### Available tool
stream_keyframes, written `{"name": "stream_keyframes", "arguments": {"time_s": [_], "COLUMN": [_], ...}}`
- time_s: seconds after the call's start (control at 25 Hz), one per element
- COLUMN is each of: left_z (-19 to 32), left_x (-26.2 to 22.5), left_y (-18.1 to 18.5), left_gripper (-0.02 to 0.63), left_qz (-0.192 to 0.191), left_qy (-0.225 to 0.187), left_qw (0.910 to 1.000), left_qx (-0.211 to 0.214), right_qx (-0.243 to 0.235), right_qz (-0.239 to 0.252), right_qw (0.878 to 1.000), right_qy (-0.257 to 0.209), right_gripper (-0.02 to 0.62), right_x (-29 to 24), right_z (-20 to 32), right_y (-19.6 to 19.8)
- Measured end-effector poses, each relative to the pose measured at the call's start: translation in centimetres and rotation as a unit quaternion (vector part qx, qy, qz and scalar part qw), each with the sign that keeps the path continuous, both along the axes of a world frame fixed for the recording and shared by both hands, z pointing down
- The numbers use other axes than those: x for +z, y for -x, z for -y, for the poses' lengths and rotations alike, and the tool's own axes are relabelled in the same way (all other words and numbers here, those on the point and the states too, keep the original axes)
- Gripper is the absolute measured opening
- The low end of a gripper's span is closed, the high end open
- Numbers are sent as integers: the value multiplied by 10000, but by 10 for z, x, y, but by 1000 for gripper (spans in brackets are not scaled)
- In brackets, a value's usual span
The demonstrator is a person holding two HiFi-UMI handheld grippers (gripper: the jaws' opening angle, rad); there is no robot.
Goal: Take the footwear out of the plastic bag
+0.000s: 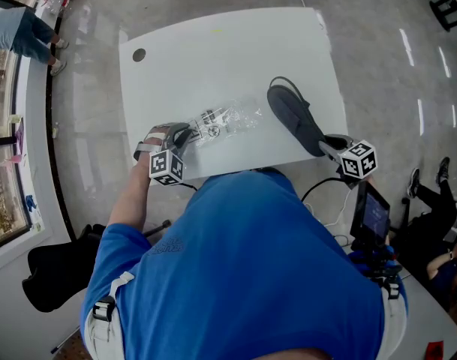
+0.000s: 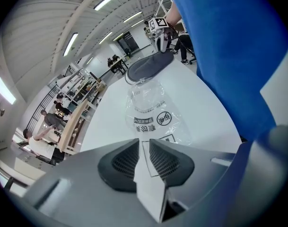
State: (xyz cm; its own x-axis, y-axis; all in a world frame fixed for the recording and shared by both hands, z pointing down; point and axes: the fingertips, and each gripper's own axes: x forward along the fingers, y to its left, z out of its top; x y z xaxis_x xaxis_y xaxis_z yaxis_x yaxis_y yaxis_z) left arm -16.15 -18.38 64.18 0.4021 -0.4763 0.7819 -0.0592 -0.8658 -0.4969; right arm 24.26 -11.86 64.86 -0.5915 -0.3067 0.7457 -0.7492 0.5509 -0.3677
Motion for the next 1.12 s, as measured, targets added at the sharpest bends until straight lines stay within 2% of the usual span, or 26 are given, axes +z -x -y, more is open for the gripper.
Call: {"name": "stream_keyframes", "arguments": {"time_s": [0.2, 0.44, 0.6, 0.84, 1.0, 1.12], "left_z": [10, 19, 28, 47, 52, 51], "left_x": [-1, -14, -32, -67, -81, -90], "left_y": [-3, -10, -11, -14, -24, -35], "left_gripper": [164, 223, 252, 253, 253, 253], "left_qz": [-219, -698, -1105, -1800, -2122, -2376], "left_qy": [166, 237, 173, -121, -197, -158], "left_qw": [9994, 9962, 9913, 9766, 9689, 9632], "left_qx": [-210, -467, -690, -1173, -1255, -1247], "right_qx": [900, 1486, 1734, 2099, 2296, 2408], "right_qz": [626, 1068, 912, 843, 569, 470], "right_qw": [9927, 9796, 9766, 9696, 9674, 9658], "right_qy": [503, 835, 887, 934, 908, 841], "right_gripper": [80, 82, 91, 104, 120, 169], "right_x": [10, 20, 30, 32, 36, 36], "right_z": [-2, -4, 1, 6, 11, 13], "right_y": [0, 5, 0, 4, 3, 1]}}
